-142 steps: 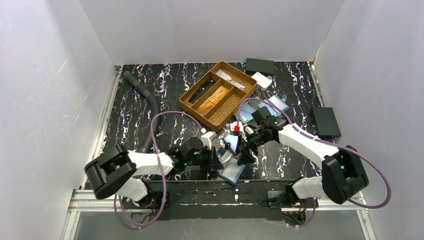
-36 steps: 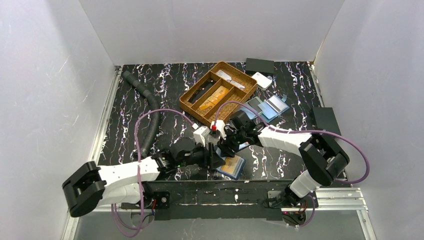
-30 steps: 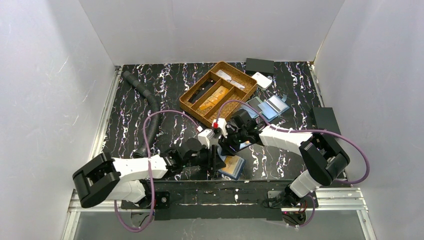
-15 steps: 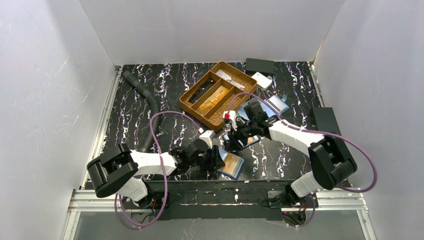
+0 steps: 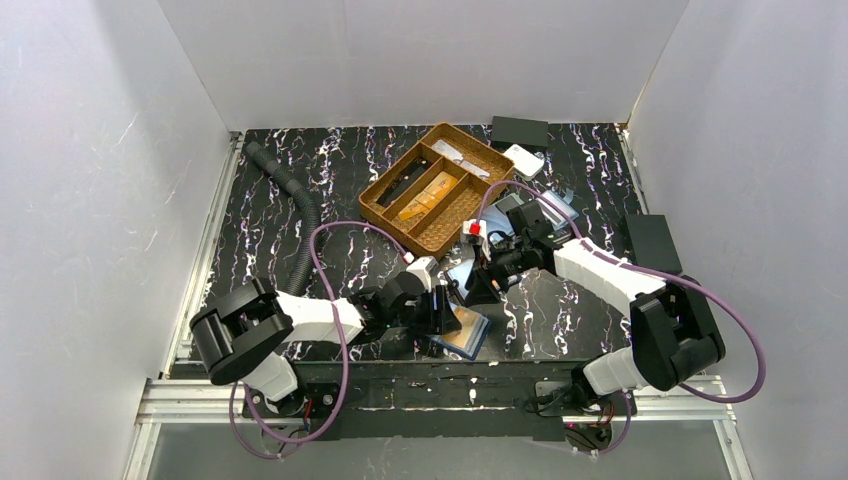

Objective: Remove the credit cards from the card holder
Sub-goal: Remove the credit card from the card holder.

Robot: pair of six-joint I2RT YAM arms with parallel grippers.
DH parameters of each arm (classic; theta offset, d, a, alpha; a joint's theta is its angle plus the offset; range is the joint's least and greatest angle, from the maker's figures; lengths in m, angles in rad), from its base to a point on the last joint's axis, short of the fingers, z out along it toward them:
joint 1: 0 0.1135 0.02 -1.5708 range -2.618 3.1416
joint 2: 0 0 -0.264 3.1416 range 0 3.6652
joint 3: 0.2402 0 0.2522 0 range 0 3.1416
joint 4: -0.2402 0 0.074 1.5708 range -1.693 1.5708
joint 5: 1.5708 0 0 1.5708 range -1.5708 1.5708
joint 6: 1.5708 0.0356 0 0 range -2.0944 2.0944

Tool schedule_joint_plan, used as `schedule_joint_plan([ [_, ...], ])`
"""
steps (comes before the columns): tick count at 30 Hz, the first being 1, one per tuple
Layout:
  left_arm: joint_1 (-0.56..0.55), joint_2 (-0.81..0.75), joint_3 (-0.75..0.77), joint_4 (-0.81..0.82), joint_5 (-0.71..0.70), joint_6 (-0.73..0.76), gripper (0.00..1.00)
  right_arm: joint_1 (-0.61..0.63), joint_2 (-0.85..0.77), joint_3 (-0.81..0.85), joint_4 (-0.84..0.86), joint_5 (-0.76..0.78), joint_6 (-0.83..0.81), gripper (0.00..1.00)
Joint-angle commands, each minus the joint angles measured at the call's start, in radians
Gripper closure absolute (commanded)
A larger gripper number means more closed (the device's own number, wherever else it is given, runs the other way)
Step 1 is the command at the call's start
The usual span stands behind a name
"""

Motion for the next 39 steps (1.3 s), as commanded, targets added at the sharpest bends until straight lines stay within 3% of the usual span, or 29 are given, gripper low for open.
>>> schedule_joint_plan([
  [1, 0.005, 0.025, 0.018, -0.017, 0.008, -0.058, 0.51, -0.003, 0.01, 0.022, -0.025, -0.043, -0.029, 0.42],
  [7, 0.005, 0.067, 0.019, -0.021, 0.02, -0.089, 0.61, -0.003, 0.019, 0.022, -0.023, -0.04, -0.028, 0.42],
  [10, 0.004, 0.077, 0.008, -0.023, 0.011, -0.102, 0.71, -0.003, 0.02, 0.022, -0.022, -0.039, -0.028, 0.42],
  [14, 0.015, 0.064, -0.024, -0.023, -0.012, -0.124, 1.0, -0.003, 0.026, 0.021, -0.023, -0.045, -0.029, 0.42],
  [18, 0.036, 0.004, -0.084, -0.023, -0.072, -0.155, 1.0, -0.003, 0.038, 0.009, -0.011, -0.078, -0.01, 0.42],
  [22, 0.063, -0.077, -0.181, -0.023, -0.173, -0.225, 1.0, -0.003, 0.068, -0.024, 0.088, -0.129, 0.126, 0.42],
  [29, 0.065, -0.156, -0.356, -0.023, -0.341, -0.461, 1.0, -0.002, 0.107, -0.111, 0.389, -0.124, 0.544, 0.43],
  [33, 0.064, -0.191, -0.408, -0.025, -0.41, -0.545, 1.0, 0.013, 0.102, -0.196, 0.657, -0.056, 0.909, 0.42],
  [39, 0.064, -0.213, -0.411, -0.033, -0.44, -0.576, 1.0, 0.051, 0.144, -0.198, 0.69, 0.042, 1.106, 0.4],
])
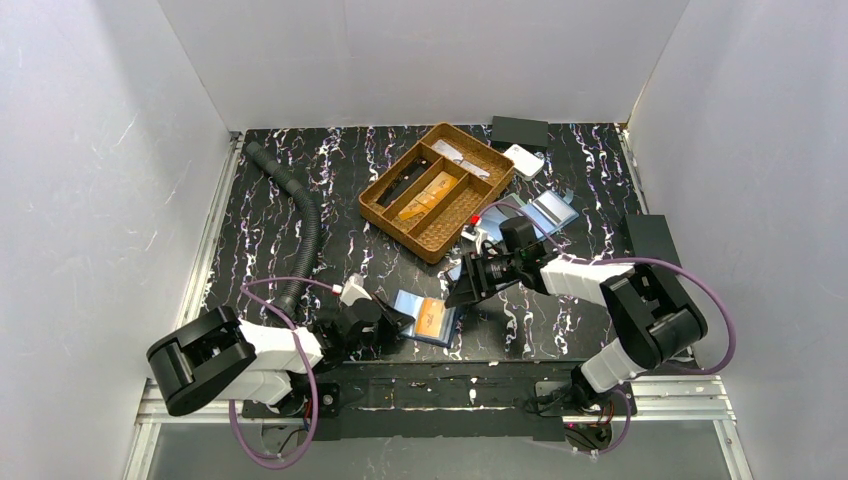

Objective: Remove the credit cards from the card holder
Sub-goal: Remove the credit card from the card holder.

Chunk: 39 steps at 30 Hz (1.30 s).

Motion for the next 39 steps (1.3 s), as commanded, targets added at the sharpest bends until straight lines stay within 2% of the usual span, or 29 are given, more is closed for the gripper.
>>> schedule_joint_plan([
  [1, 0.008, 0.03, -0.032, -0.183, -0.119, -0.013, 1.0, 0.022, 0.046, 0.01, 0.132, 0.052, 0.251, 0.4],
  [8, 0.007, 0.028, -0.017, -0.183, -0.105, 0.009, 1.0, 0.048, 0.099, 0.017, 0.126, 0.083, 0.323, 0.4],
  [20, 0.008, -0.017, -0.026, -0.188, -0.094, 0.048, 1.0, 0.047, 0.046, -0.002, 0.025, 0.122, 0.274, 0.42],
  [31, 0.008, -0.022, 0.018, -0.187, -0.052, 0.115, 1.0, 0.081, 0.076, -0.02, 0.157, 0.097, 0.372, 0.43],
  [39, 0.008, -0.029, 0.016, -0.187, -0.041, 0.122, 1.0, 0.084, 0.086, -0.014, 0.111, 0.122, 0.366, 0.43],
])
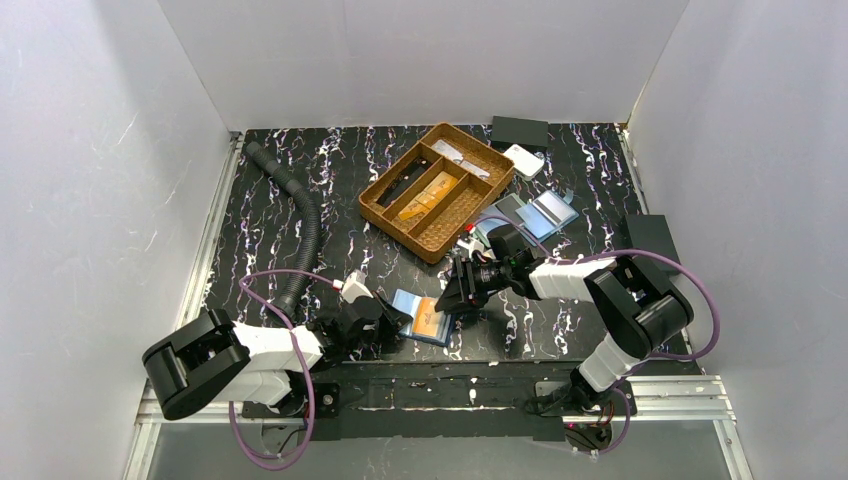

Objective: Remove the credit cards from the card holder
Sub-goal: Remove the credit card from the card holder.

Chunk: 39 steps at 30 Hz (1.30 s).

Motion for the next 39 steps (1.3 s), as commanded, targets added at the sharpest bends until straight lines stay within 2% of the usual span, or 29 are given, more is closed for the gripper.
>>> schedule_joint_plan([
  [1, 0.005, 0.001, -0.011, -0.117, -0.016, 0.041, 1.0, 0.003, -0.002, 0.001, -0.017, 0.008, -0.003, 0.43],
  [7, 0.005, 0.0, -0.02, -0.117, -0.014, 0.04, 1.0, 0.003, -0.028, -0.015, -0.037, 0.032, -0.004, 0.42],
  [18, 0.005, 0.019, -0.005, -0.116, 0.006, 0.054, 1.0, 0.006, 0.014, -0.017, 0.036, 0.005, 0.062, 0.42],
  [39, 0.0, 0.047, 0.005, -0.088, 0.062, 0.082, 1.0, 0.011, 0.051, -0.004, 0.049, 0.013, 0.075, 0.43],
])
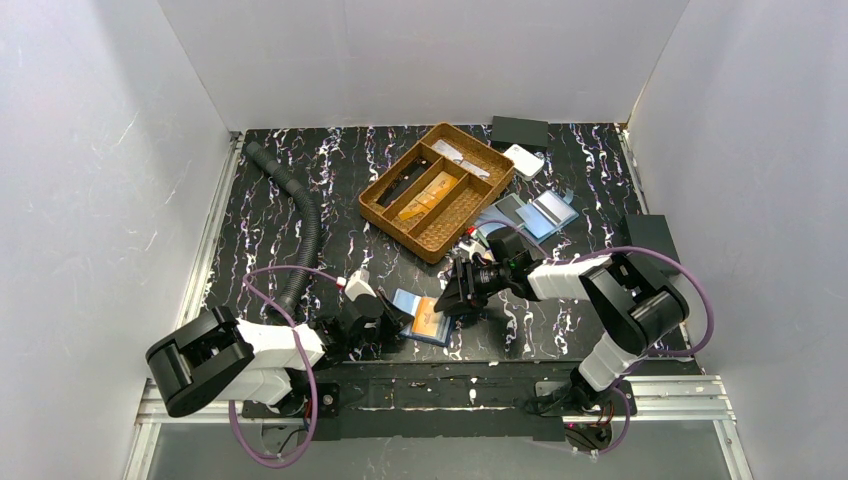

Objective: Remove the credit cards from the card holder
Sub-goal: Remove the credit card from the card holder.

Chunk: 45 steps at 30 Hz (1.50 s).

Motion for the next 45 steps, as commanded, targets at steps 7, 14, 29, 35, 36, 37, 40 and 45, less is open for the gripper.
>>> schedule_joint_plan([
  [7, -0.004, 0.023, -0.015, -0.091, 0.043, 0.043, 1.0, 0.005, 0.054, 0.031, -0.053, 0.052, -0.04, 0.43],
  [14, -0.004, 0.003, -0.037, -0.089, 0.04, 0.039, 1.0, 0.004, 0.073, 0.031, -0.066, 0.054, -0.043, 0.33],
  [29, -0.011, 0.112, 0.004, -0.012, 0.142, 0.086, 1.0, 0.004, 0.066, 0.01, 0.129, -0.086, 0.065, 0.58],
  [35, -0.013, 0.117, 0.007, 0.0, 0.148, 0.087, 1.0, 0.001, 0.082, 0.021, 0.099, -0.064, 0.037, 0.63],
  [36, -0.013, 0.118, 0.007, 0.002, 0.149, 0.088, 1.0, 0.001, 0.083, 0.022, 0.096, -0.06, 0.028, 0.67],
  [37, -0.013, 0.119, 0.006, 0.003, 0.148, 0.087, 1.0, 0.001, 0.084, 0.025, 0.082, -0.05, 0.012, 0.72],
  [40, -0.013, 0.118, 0.0, 0.007, 0.142, 0.079, 1.0, -0.001, 0.086, 0.049, 0.01, -0.015, -0.062, 0.82],
  [45, -0.013, 0.057, -0.039, 0.015, 0.109, 0.055, 0.88, -0.023, 0.095, 0.062, -0.044, 0.014, -0.138, 0.99],
])
